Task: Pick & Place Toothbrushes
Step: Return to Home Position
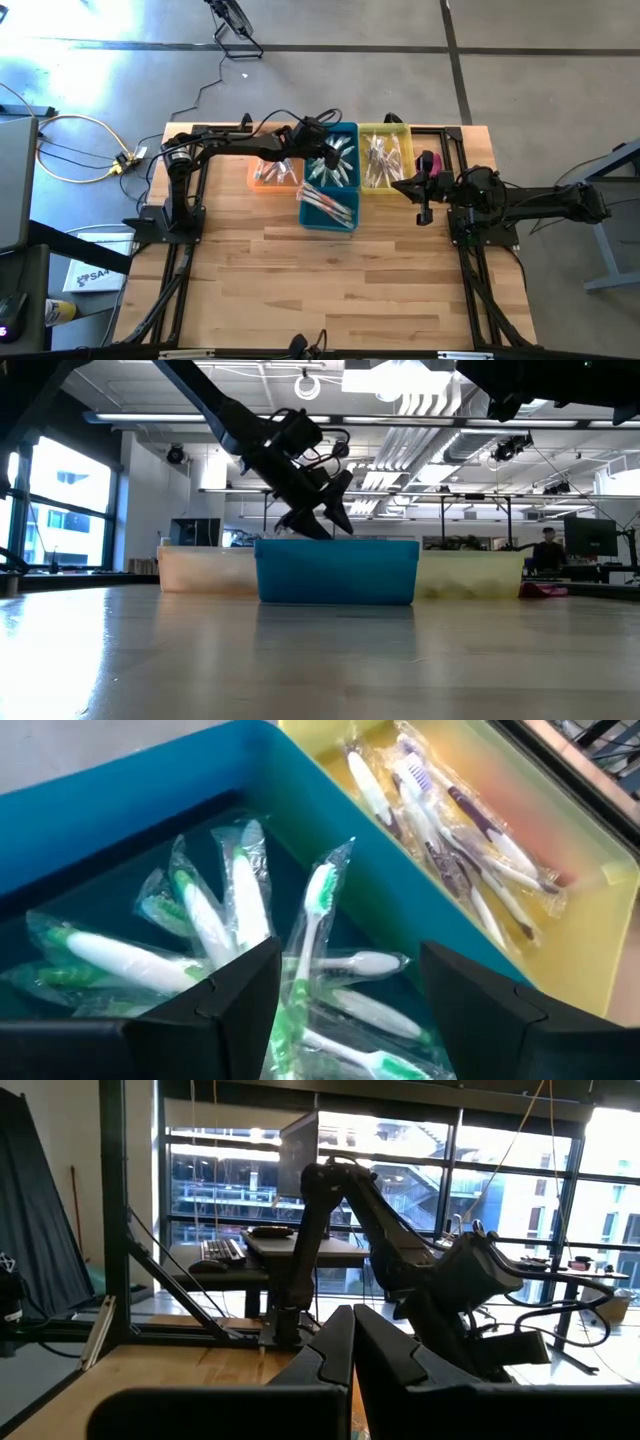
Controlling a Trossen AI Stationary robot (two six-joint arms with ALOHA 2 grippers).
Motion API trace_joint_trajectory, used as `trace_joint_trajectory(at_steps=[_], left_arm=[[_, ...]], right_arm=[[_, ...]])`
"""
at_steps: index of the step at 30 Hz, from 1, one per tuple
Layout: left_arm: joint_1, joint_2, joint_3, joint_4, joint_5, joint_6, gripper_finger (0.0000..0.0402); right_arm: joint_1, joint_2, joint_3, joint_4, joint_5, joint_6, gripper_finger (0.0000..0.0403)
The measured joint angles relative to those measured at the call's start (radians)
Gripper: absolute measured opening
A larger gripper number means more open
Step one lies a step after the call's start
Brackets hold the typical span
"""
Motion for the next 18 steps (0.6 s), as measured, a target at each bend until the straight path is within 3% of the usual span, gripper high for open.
trace_joint_trajectory(at_steps=[18], left_arm=[[0.000, 0.000, 0.000, -0.002, 0.018, -0.004, 0.0232]], right_arm=[[0.000, 0.000, 0.000, 0.000, 0.000, -0.015, 0.0003]])
